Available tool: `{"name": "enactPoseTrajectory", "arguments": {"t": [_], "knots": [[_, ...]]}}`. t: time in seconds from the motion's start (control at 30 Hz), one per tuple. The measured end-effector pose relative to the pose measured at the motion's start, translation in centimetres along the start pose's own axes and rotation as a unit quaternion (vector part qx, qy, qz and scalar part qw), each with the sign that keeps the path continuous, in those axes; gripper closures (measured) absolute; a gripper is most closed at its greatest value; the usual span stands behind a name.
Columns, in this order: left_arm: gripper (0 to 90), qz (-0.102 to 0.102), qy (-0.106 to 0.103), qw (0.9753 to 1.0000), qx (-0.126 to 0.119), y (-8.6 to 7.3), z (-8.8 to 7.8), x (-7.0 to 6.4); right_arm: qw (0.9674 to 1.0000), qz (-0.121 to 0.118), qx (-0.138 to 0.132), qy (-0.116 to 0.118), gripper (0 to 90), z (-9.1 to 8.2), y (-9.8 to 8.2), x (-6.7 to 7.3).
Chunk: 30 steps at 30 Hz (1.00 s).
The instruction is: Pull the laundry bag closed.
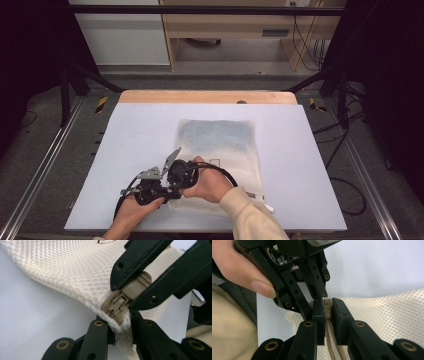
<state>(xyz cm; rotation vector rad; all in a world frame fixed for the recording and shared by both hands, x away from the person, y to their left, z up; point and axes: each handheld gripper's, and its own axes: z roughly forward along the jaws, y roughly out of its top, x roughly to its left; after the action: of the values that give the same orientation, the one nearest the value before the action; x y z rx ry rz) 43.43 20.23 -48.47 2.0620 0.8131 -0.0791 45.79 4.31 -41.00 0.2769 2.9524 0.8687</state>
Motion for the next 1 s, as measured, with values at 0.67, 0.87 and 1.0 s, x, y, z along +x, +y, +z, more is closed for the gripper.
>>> {"name": "enactPoseTrajectory", "arguments": {"t": [0.67,0.87,1.0], "knots": [[84.7,0.004,0.011,0.9999,0.006,0.1,-0.3,0.1,0.9994,-0.023,0.015,-0.02,82.1,0.2,-0.6,0.3],[85.0,0.003,0.017,0.9999,0.002,0.1,-0.4,0.2,0.9987,-0.024,0.03,-0.034,82.2,0.2,-0.8,0.5],[85.1,0.005,0.019,0.9998,0.003,0.1,-0.5,0.2,0.9987,-0.025,0.031,-0.031,82.2,0.2,-1.4,0.1]]}}
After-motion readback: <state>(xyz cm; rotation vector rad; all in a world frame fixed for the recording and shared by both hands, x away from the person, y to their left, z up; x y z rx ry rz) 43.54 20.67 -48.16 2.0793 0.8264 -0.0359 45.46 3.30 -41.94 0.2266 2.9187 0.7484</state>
